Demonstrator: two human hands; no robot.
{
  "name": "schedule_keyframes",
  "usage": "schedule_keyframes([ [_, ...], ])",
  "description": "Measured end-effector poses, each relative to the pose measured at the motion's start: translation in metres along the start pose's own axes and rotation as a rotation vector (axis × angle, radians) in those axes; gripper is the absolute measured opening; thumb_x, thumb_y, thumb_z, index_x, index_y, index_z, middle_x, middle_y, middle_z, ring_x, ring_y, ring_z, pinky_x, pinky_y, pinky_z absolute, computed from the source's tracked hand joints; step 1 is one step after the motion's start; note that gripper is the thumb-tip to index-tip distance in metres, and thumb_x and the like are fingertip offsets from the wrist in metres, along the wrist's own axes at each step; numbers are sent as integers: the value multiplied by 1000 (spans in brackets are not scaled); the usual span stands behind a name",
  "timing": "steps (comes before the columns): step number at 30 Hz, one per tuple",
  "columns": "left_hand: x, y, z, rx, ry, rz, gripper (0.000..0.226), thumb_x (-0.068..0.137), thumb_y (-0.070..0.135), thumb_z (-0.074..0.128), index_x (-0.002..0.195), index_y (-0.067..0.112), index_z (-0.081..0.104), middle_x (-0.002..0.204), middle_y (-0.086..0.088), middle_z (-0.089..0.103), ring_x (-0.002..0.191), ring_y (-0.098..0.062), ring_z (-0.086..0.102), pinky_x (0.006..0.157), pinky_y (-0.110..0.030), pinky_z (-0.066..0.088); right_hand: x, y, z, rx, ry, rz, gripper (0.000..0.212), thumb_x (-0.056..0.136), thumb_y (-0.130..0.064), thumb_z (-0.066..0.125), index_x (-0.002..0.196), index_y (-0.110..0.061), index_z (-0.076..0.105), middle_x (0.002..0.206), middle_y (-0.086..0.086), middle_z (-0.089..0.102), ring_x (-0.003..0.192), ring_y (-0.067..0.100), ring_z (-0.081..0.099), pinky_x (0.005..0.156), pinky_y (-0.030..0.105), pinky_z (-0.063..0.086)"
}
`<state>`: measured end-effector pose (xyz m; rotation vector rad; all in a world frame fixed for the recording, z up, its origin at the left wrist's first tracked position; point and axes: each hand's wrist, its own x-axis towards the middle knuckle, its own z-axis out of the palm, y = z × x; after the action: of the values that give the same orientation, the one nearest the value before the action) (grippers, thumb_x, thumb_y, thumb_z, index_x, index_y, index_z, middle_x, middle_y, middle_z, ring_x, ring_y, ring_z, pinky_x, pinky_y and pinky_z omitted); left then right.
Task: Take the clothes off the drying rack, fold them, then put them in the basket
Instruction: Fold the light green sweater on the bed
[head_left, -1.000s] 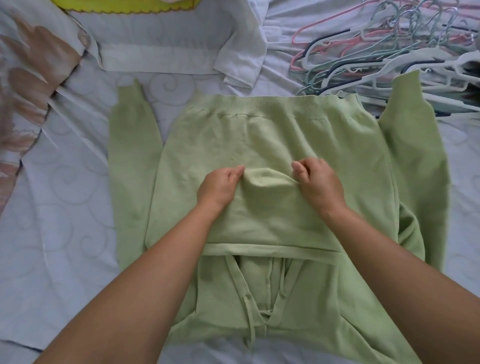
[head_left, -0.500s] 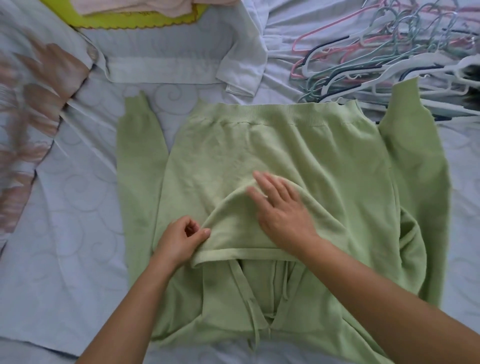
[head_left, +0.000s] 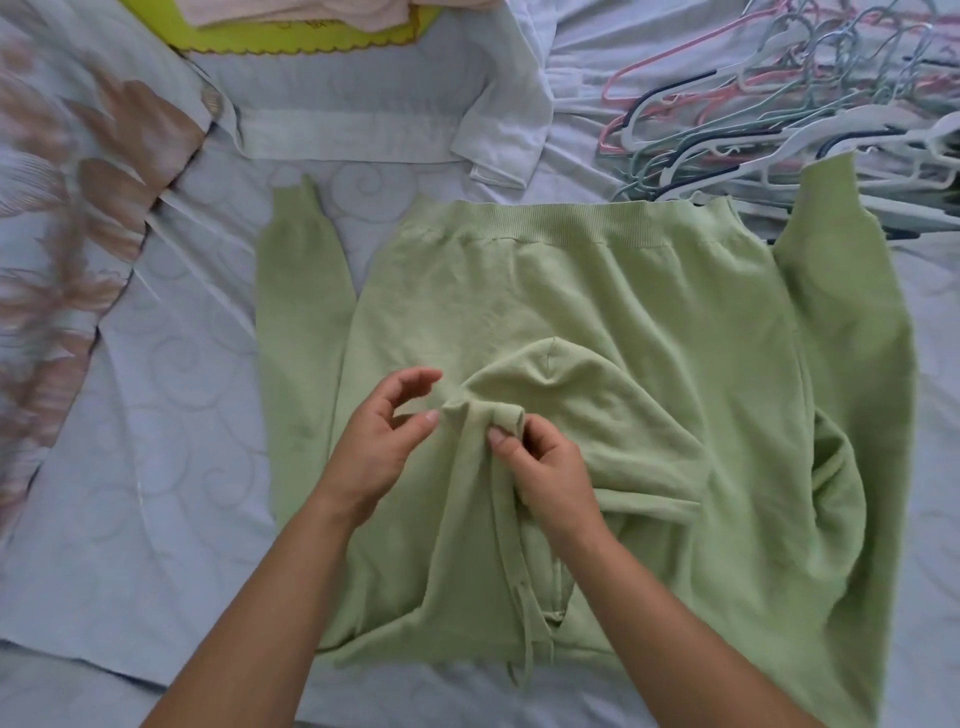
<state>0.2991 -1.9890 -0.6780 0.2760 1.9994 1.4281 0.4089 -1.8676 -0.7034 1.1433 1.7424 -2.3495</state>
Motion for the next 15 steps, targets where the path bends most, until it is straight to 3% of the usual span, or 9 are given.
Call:
schedule_keyframes([
  [2,12,3,-1,160,-279,35,38,84,9,64,117,26,57,125,16,55,118,6,47,96,-7,35,1,-2,-7,129,-49,64,13,92,-11,56,97,0,62,86,9,62,81,18,57,75,32,48],
  [5,35,4,7,531,-424,101,28,80,17,71,107,19,65,101,12,61,100,-4,54,91,-15,38,5,2,-10,179,-65,115,12,95,-11,51,101,-8,61,89,7,64,80,15,60,69,26,51],
  [7,47,4,6,797,-400,165,20,78,17,71,97,16,69,82,13,57,91,-12,53,89,-29,37,11,6,-11,62,-58,122,11,96,-12,50,95,-16,59,85,3,64,76,13,61,68,27,51],
  [9,54,3,-2,759,-389,169,21,78,7,71,97,14,67,83,13,55,89,-12,51,86,-28,38,15,9,-10,-89,-48,171,9,95,-13,51,95,-18,58,88,7,63,76,18,60,66,31,50],
  [11,52,-2,-8,632,-220,127,21,78,5,71,93,15,61,87,3,54,83,-13,52,75,-20,40,16,10,-12,-101,-28,245,6,94,-12,53,97,-12,57,86,7,61,65,13,58,58,23,50],
  [13,37,-13,-7,484,57,-40,21,80,13,71,77,19,51,77,-1,53,70,-17,50,68,-29,42,15,11,-14,-32,-17,279,6,92,-15,57,94,-10,57,82,5,59,55,7,54,54,19,47],
  [15,9,-30,6,424,41,-300,24,85,28,66,70,18,50,69,-2,57,64,-18,50,67,-33,45,16,11,-13,29,-19,285,14,89,-22,62,93,-10,58,80,6,59,55,7,51,54,19,44],
])
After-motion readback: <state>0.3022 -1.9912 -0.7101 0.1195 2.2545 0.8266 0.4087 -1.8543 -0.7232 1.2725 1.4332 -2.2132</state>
